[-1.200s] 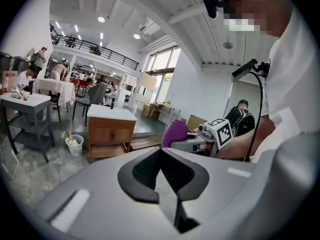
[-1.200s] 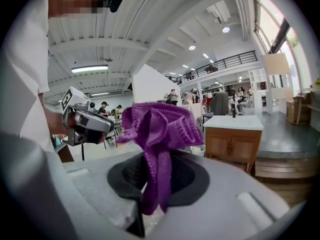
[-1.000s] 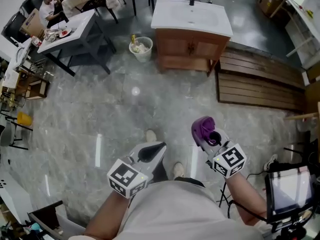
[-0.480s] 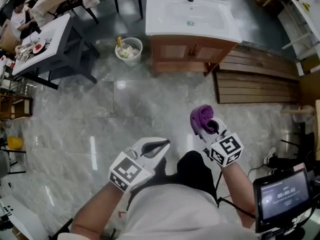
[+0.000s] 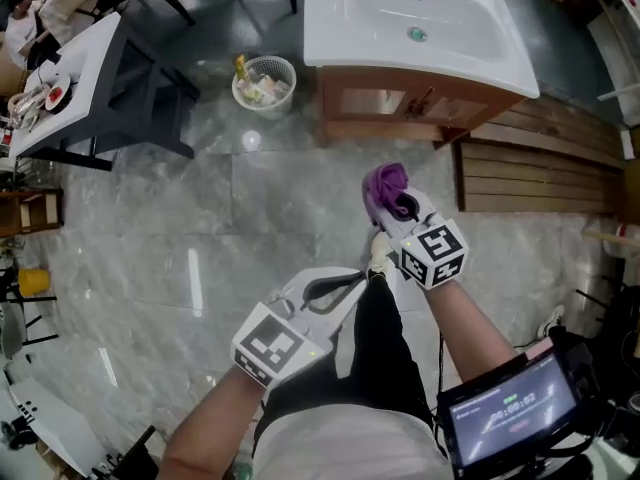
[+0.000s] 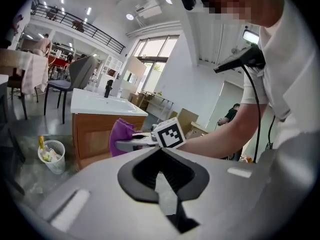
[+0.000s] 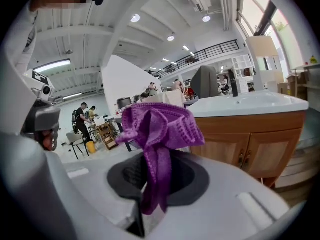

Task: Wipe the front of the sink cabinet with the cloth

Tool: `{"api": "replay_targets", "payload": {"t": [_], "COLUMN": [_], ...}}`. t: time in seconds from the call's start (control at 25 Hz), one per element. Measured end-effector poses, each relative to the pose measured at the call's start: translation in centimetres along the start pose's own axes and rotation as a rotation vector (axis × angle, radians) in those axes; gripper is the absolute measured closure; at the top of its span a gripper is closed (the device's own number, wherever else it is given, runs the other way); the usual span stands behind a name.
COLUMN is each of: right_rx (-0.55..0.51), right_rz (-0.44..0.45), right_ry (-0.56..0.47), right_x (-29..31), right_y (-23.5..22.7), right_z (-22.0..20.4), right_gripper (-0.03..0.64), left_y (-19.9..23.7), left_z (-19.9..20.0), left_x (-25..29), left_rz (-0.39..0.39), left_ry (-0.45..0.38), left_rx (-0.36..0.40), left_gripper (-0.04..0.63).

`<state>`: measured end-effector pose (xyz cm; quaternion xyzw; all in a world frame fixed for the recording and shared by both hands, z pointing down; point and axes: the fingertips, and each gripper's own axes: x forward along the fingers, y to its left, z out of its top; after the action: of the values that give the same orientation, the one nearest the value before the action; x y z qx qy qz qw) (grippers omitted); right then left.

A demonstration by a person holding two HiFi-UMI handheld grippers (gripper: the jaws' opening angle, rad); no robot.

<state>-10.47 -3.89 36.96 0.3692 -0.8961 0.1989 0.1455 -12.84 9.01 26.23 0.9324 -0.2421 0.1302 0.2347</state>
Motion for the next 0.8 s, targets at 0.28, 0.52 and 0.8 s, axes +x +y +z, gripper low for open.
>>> {"api": "replay_targets", "payload": {"t": [0.28, 0.52, 0.8], "right_rx": [-0.010, -0.031, -0.057], "right_rz": [0.058, 0.098, 0.093], "right_ry": [0.019, 0.032, 0.014], "right_x": [13.8, 21.8, 26.4], "right_y": [-7.0, -9.9, -12.8], "right_z": [-2.5, -4.0, -3.9], "right_gripper": [0.541, 0.541, 0.541], "left_y": [8.3, 12.6, 14.5], "left_z": [-0.4, -0.8, -1.5], "left_x": [6.8, 10.7, 13.5], "left_rz": [0.030, 0.047, 0.033], "left_ry": [-0.002, -0.030, -0.031], "left_rx": [0.010, -0.013, -0.001], "left_gripper": [0.589, 0.589, 0.589]}}
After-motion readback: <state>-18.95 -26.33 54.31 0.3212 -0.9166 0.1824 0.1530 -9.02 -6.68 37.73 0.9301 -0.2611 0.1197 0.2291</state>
